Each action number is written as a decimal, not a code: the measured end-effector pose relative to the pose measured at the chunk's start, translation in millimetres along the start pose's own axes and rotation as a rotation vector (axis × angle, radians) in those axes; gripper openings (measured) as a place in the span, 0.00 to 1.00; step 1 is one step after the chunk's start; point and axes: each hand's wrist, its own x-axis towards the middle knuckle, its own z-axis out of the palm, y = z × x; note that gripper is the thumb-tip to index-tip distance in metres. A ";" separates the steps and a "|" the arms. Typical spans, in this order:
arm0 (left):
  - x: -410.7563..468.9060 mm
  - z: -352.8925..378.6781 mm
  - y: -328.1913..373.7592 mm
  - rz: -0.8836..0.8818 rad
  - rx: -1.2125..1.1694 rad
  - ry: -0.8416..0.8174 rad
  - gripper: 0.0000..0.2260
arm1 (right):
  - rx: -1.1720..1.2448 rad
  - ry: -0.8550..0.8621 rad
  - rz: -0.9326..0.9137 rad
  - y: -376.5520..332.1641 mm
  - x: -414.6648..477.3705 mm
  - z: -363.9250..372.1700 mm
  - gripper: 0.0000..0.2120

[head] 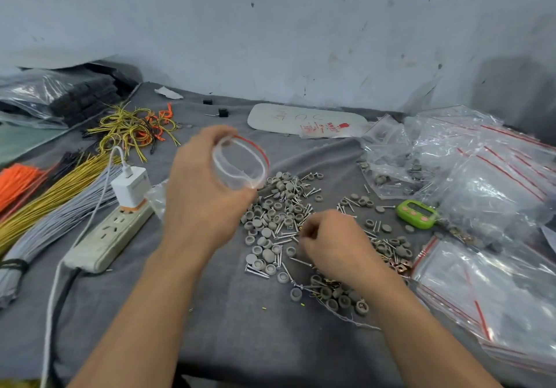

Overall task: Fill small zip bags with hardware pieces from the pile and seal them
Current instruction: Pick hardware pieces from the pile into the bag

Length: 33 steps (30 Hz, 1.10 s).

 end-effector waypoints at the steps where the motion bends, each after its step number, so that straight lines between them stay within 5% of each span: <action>1: -0.8 4.1 -1.0 0.009 0.095 -0.091 0.36 | 0.136 0.057 0.012 1.4 1.6 -3.3 0.05; 6: -11.7 26.4 3.6 0.041 0.301 -0.528 0.38 | 0.931 0.127 -0.024 -3.6 -1.3 -16.8 0.08; 10: -13.8 33.4 4.4 0.061 0.225 -0.604 0.36 | 1.049 -0.016 -0.111 -13.4 -6.8 -14.0 0.08; 15: -13.9 29.2 5.4 -0.009 0.114 -0.632 0.35 | 0.874 0.037 -0.178 -20.2 -8.4 -14.0 0.12; 20: -10.4 24.5 -0.2 -0.091 0.028 -0.471 0.31 | 0.575 0.248 -0.077 -1.4 -5.8 -28.3 0.12; 23: -8.5 21.9 -1.7 -0.149 -0.063 -0.361 0.30 | 0.108 0.099 -0.020 4.8 -5.8 -22.9 0.08; 27: -9.4 20.6 -2.6 -0.155 -0.086 -0.323 0.29 | -0.227 -0.022 -0.068 -7.0 -10.7 -1.2 0.05; 33: -11.0 23.3 -4.5 -0.146 -0.043 -0.409 0.31 | -0.358 -0.023 -0.127 -11.8 -9.6 7.8 0.05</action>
